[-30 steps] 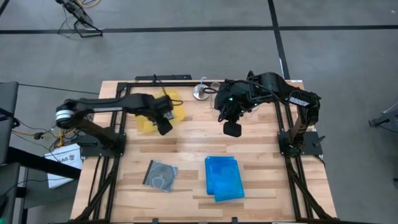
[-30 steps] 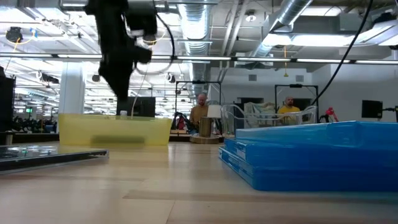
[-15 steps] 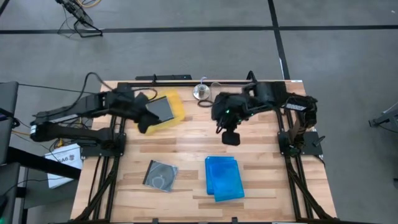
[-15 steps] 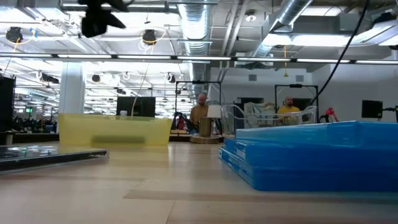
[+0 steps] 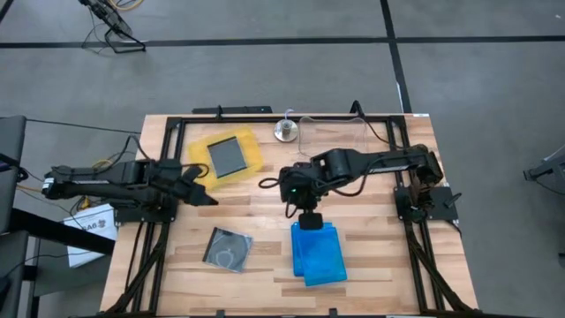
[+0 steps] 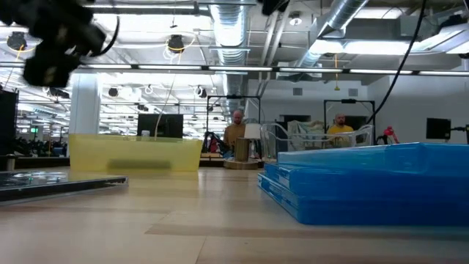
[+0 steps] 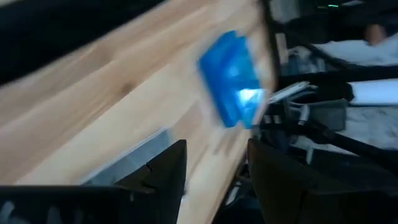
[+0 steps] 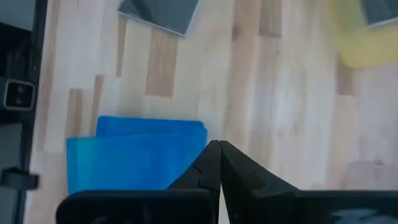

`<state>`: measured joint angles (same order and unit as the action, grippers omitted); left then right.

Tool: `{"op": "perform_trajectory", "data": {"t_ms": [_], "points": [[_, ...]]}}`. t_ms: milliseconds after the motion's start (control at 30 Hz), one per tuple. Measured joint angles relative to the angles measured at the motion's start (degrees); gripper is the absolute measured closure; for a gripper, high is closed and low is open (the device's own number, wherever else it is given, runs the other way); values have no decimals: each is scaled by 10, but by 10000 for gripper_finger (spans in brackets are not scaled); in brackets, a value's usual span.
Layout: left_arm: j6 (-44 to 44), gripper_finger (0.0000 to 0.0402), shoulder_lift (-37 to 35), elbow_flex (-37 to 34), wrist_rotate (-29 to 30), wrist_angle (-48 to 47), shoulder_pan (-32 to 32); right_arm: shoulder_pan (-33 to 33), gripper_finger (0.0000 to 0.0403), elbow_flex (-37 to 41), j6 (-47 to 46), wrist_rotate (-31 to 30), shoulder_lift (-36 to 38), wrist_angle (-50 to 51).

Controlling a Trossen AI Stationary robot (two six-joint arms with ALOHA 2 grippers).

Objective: Pick & place jewel cases by type
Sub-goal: Put the black CD case into the yellow bin

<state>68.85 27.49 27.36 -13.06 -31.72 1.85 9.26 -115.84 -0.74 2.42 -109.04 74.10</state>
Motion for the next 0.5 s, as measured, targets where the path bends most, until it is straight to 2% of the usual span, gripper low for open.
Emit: {"op": "perform_trajectory", "data": {"t_ms": [167, 333, 500], "points": [[59, 239, -39, -24, 33, -101, -30, 0, 403, 75, -34, 26, 1, -110], [79, 239, -37, -24, 30, -150, -56, -4, 403, 131, -123, 25, 1, -218], [72, 239, -3, -24, 6, -154, -84, -4, 403, 148, -214, -43, -8, -266]]}}
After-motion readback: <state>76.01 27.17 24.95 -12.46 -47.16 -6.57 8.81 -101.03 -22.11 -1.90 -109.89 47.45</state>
